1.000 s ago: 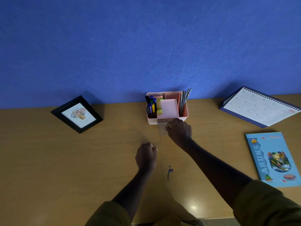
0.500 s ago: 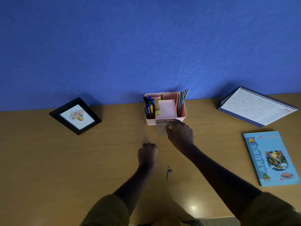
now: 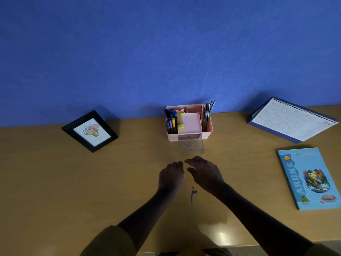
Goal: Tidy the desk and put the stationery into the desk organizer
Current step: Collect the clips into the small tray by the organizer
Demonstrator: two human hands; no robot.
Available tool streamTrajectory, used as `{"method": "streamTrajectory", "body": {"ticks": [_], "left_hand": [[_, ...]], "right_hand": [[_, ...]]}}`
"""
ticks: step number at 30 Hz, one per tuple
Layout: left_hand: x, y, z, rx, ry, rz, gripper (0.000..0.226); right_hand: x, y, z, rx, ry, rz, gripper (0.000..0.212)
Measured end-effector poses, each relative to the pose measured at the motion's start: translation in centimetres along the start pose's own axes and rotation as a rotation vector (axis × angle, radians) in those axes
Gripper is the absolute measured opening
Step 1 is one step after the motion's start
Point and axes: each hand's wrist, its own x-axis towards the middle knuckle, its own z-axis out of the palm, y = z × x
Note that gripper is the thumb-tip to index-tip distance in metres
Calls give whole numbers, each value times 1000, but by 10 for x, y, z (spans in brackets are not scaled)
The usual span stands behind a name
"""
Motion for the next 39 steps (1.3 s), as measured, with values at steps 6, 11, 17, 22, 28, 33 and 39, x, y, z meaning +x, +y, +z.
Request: {"method": "streamTrajectory", "body": {"ticks": [6, 11, 17, 22, 28, 33, 39], "left_hand": [[-5, 12, -12, -163, 164, 28, 12], [1, 20, -32, -361, 265, -91, 25], [7, 17, -37, -461, 268, -219, 27], [0, 12, -36, -427, 247, -278, 25], [-3, 3, -34, -402, 206, -348, 22], [-4, 0, -30, -402, 181, -372, 22], [-8, -3, -25, -404, 142, -396, 22]], "right_hand": [[10, 7, -15, -90, 0, -32, 11], [32, 11, -37, -45, 56, -9, 3], [72, 19, -41, -92, 136, 160, 9], [88, 12, -29, -169, 36, 203, 15], [91, 17, -22, -182, 64, 223, 22], [81, 35, -32, -34, 181, 156, 19], [57, 94, -49, 43, 290, 233, 9]]}}
